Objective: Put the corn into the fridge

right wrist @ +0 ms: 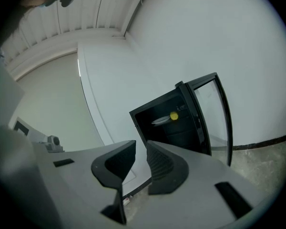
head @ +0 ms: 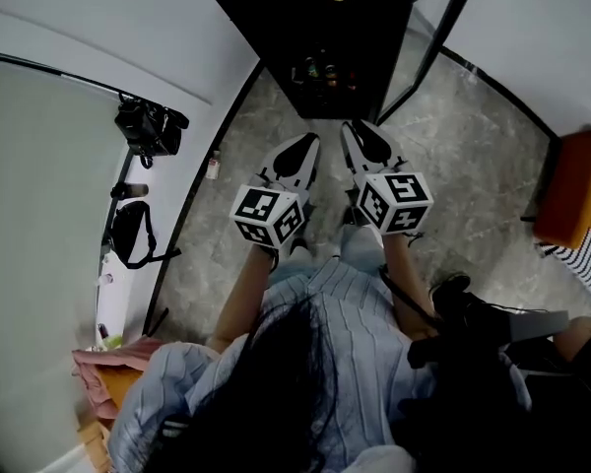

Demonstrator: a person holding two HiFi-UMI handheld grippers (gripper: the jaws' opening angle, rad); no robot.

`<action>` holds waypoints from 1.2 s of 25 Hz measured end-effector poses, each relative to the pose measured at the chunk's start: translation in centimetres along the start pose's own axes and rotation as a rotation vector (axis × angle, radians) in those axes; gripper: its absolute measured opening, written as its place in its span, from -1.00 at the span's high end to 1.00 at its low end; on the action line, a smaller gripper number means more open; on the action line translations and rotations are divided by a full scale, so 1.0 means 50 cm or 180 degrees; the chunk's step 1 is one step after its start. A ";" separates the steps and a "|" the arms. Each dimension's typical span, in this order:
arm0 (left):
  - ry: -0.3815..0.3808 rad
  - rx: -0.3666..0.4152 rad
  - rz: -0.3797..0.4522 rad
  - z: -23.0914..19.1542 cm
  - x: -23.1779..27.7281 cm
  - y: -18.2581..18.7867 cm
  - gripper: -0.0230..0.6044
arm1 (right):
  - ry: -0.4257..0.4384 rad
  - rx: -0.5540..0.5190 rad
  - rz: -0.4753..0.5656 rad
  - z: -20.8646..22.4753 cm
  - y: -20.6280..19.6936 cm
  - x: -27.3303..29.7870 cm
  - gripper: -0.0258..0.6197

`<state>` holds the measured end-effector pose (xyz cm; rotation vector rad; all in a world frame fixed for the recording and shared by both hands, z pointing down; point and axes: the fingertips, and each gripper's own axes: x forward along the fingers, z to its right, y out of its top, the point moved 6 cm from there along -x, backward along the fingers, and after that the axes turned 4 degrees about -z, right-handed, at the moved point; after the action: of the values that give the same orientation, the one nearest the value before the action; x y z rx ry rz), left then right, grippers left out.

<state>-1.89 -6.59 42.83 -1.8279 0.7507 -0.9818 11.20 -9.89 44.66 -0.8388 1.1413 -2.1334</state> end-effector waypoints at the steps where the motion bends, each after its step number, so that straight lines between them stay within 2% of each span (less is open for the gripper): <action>1: -0.0019 0.0022 0.0003 -0.004 -0.010 -0.001 0.84 | -0.0019 -0.0009 0.0001 -0.010 -0.005 -0.001 0.66; 8: -0.0069 0.0171 0.0083 -0.046 -0.108 0.001 0.84 | -0.0069 0.0003 0.0047 -0.103 -0.038 -0.002 0.68; 13: -0.0156 0.0184 0.0097 -0.091 -0.201 -0.023 0.84 | -0.0020 -0.0092 0.0065 -0.210 -0.095 0.000 0.68; 16: -0.0250 0.0206 0.0108 -0.105 -0.266 -0.044 0.84 | -0.0042 -0.0032 0.0091 -0.281 -0.141 -0.016 0.69; 21: -0.0426 0.0229 0.0149 -0.116 -0.351 -0.070 0.84 | -0.0182 -0.0043 0.0155 -0.368 -0.201 -0.060 0.70; 30: -0.0707 0.0305 0.0214 -0.086 -0.443 -0.117 0.84 | -0.0397 -0.0166 0.0259 -0.455 -0.267 -0.133 0.73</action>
<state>-16.14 11.86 42.36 -1.7811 0.6141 -0.7440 -4.02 12.64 44.48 -0.9196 1.1508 -1.9644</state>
